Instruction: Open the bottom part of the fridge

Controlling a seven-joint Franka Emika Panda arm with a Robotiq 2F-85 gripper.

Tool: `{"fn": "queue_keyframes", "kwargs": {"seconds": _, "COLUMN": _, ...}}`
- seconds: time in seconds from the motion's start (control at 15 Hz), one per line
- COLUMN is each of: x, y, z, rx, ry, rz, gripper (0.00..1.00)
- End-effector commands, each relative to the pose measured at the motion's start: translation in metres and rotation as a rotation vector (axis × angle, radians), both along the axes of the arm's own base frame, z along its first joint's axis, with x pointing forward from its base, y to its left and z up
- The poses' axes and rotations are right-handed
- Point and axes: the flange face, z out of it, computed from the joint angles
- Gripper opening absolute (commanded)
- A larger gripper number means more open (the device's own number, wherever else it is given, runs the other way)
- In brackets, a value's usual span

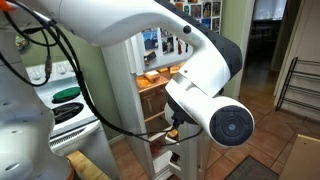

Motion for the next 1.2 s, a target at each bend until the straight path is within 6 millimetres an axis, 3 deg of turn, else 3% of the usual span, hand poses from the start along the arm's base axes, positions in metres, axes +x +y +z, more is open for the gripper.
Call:
{"fn": "queue_keyframes", "kwargs": {"seconds": 0.0, "x": -0.010, "y": -0.019, "z": 0.008, "rx": -0.165, "ry": -0.011, "rz": 0.036, "gripper": 1.00}}
{"fn": "queue_keyframes", "kwargs": {"seconds": 0.4, "x": -0.007, "y": -0.025, "z": 0.012, "rx": -0.180, "ry": -0.014, "rz": -0.024, "gripper": 1.00}}
{"fn": "queue_keyframes", "kwargs": {"seconds": 0.6, "x": -0.013, "y": -0.028, "z": 0.012, "rx": -0.185, "ry": 0.085, "rz": -0.054, "gripper": 1.00}}
{"fn": "queue_keyframes", "kwargs": {"seconds": 0.87, "x": -0.027, "y": -0.049, "z": 0.026, "rx": -0.312, "ry": 0.188, "rz": -0.123, "gripper": 1.00}}
{"fn": "queue_keyframes", "kwargs": {"seconds": 1.13, "x": -0.036, "y": -0.057, "z": 0.041, "rx": -0.413, "ry": 0.204, "rz": -0.125, "gripper": 1.00}}
